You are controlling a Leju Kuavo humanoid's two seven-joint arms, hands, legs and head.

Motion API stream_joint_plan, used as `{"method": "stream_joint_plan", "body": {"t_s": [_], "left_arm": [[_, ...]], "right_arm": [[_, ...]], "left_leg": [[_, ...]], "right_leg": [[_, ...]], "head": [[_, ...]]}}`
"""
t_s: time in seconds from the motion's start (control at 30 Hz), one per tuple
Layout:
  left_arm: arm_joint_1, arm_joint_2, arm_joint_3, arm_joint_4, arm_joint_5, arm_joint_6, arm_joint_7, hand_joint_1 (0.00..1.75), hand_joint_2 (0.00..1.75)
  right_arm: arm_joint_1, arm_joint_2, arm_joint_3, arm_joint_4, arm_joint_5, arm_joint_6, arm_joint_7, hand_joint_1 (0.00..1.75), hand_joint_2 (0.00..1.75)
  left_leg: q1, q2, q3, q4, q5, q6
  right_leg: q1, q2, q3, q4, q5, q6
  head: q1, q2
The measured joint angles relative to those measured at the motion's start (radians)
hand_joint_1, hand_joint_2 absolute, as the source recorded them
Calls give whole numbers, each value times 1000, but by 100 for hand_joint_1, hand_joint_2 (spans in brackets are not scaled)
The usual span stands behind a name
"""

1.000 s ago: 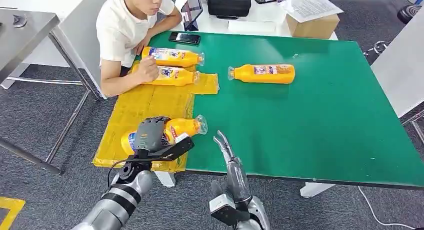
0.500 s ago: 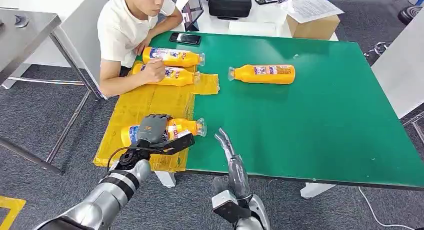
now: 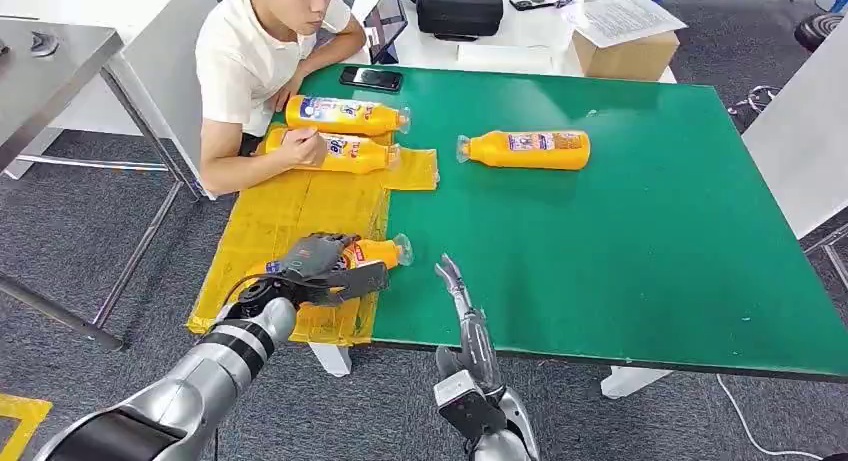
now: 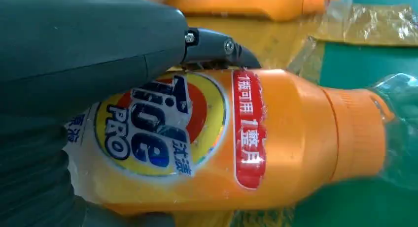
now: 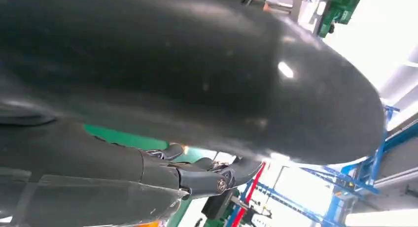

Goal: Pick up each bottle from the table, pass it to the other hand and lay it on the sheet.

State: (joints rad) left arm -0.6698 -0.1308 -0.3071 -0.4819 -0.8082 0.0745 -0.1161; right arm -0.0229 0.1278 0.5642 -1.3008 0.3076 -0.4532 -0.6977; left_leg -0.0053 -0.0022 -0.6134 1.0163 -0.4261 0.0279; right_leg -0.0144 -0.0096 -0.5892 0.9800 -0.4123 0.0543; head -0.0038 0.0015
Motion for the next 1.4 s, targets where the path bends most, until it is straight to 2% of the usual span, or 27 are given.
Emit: {"method": "stream_joint_plan", "body": {"t_s": [0.17,0.53,0.63,0.73,0.83,0.9,1.03,1.23,1.33,1.37,1.4], "left_arm": [[-24,-2,3,2,58,-148,-52,0,175],[-36,-11,-1,0,162,-233,-57,0,175],[-28,-11,-2,-5,170,-172,-85,0,175],[18,-15,-3,-74,207,15,-202,0,175],[109,-30,-15,-253,267,228,-300,0,175],[160,-34,-36,-359,293,287,-317,0,175],[247,-34,-81,-535,310,331,-329,0,175],[297,-34,-109,-651,330,345,-343,0,175],[317,-29,-138,-704,390,299,-344,0,175],[328,-27,-146,-724,433,278,-345,0,175],[344,-25,-150,-744,478,266,-349,0,175]], "right_arm": [[-1,-6,11,0,-32,-1,0,0,0],[-19,-16,38,9,-71,-4,0,0,0],[-20,-18,41,16,-75,-11,0,0,0],[-19,-21,42,18,-74,-19,0,0,0],[-18,-24,46,18,-67,-28,0,0,0],[-16,-25,51,18,-60,-43,0,0,0],[-11,-28,52,18,-55,-63,0,0,0],[-6,-32,56,18,-44,-82,0,0,0],[-6,-42,55,18,54,-161,0,0,0],[-5,-44,43,18,143,-204,0,0,175],[-1,-45,17,17,221,-224,0,0,175]], "left_leg": [[0,-1,0,0,0,0],[0,-1,0,0,0,0],[0,-1,-1,0,0,0],[0,-1,-2,0,0,0],[0,-1,-3,0,0,0],[-1,-1,-4,0,-1,0],[0,-1,-5,0,-1,0],[0,0,-5,0,-1,0],[0,-1,-5,0,-1,0],[0,0,-5,0,-1,0],[0,0,-5,0,-1,0]], "right_leg": [[0,-1,1,0,0,0],[0,-1,0,0,0,0],[0,-1,0,0,0,0],[0,-1,-2,0,0,0],[0,-1,-2,0,0,0],[0,-1,-3,0,-1,1],[0,-1,-5,-1,-1,1],[0,-1,-5,0,-1,0],[0,-1,-4,0,-1,0],[0,-1,-5,0,-1,1],[0,0,-5,0,-1,1]], "head": [[0,0],[0,0],[0,0],[1,0],[0,0],[0,0],[0,0],[0,0],[0,0],[0,0],[0,0]]}}
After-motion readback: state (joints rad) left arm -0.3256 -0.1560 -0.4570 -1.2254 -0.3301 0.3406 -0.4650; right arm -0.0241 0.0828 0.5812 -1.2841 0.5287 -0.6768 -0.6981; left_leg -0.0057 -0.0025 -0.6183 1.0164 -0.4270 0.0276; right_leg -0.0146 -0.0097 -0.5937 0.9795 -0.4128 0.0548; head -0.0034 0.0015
